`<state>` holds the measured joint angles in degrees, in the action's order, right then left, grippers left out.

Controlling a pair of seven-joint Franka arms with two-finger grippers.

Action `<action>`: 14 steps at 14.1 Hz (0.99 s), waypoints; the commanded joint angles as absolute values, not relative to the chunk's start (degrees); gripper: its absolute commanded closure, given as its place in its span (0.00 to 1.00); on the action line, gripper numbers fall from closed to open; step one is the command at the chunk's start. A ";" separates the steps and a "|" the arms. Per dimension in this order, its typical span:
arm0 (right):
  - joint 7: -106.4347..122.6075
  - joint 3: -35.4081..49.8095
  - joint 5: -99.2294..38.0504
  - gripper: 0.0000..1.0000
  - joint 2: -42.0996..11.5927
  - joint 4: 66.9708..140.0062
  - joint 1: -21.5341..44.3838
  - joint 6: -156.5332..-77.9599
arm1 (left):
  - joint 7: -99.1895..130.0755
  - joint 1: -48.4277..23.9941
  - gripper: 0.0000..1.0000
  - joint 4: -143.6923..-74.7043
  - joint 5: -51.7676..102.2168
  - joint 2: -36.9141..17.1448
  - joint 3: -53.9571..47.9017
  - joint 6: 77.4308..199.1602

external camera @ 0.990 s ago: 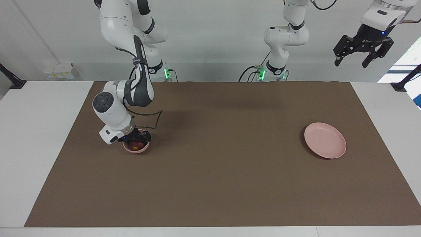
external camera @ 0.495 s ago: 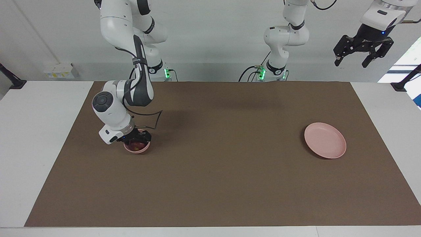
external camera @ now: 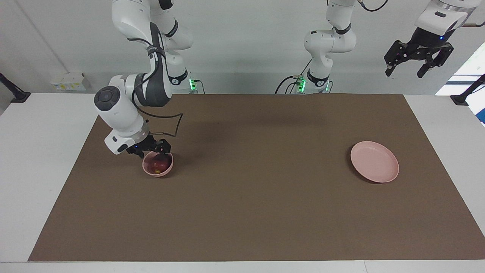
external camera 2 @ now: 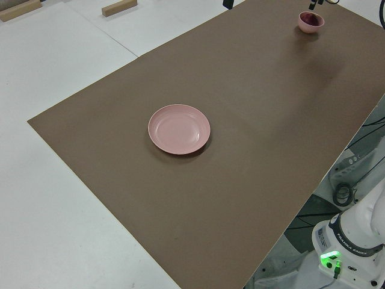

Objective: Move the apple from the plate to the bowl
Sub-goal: 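Open the right gripper and lift it away from the bowl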

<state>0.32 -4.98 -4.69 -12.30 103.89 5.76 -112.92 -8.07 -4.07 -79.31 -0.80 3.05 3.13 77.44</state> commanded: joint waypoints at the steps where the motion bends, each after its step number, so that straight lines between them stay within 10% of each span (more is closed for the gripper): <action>1: -1.23 -4.66 -1.07 0.00 -8.62 102.22 5.80 -108.56 | -8.00 -4.75 0.00 -80.42 -0.88 4.22 3.78 76.90; 14: 0.09 -5.27 -0.09 0.00 2.11 88.44 4.75 -85.19 | -8.00 -4.75 0.00 -80.42 -0.88 4.22 3.61 76.90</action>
